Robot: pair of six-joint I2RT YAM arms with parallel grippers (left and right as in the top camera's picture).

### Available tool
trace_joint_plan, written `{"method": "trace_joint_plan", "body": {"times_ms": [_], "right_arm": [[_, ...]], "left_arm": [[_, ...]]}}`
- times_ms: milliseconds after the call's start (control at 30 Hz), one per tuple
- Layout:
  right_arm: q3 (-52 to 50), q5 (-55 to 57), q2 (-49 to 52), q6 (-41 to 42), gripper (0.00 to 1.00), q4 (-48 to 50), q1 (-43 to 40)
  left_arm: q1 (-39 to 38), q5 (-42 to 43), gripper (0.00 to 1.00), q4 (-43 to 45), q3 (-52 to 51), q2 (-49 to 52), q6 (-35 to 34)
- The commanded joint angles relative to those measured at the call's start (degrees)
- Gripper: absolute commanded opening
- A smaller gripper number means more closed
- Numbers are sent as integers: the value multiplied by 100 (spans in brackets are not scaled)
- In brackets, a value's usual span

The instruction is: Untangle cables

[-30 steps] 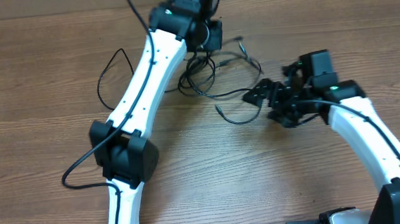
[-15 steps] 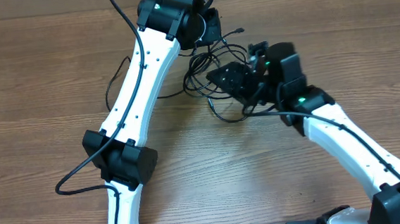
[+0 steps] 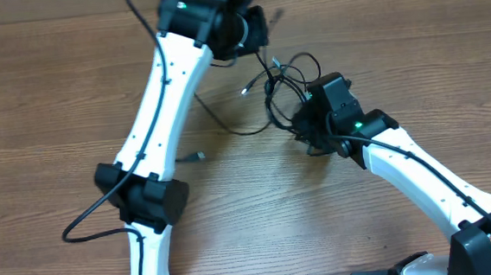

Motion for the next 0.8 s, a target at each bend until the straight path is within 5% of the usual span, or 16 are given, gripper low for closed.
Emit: {"method": "trace_joint_plan", "body": {"times_ms": [0,67,167,333,433,500,667,767], "right_arm": [[-22,658,72,50,21,-428,-225],[-9,293,72,-350,4,-330,-258],[-4,-883,70,-1128,4,240,-256],[-4,-3427,70,-2031,4,1620,-256],[-4,-4419,70,-2092,4,2164,-258],[-4,-4769,70,-2087,4,2369,-258],[-4,-4725,70,-2090,4,2411,-267],[-2,-4723,70,-2090,4,2533,-280]], "left_arm": [[623,-660,4,138,227,-894,0],[815,-673,4,136,227,-1056,0],[968,-667,4,48,227,-1156,0],[957,-654,33,-243,225,-1102,4],[960,-656,62,-328,223,-1060,4],[960,-654,73,-404,223,-1047,4],[955,-649,73,-837,197,-1045,0],[955,-603,50,-1248,22,-1045,-2]]}}
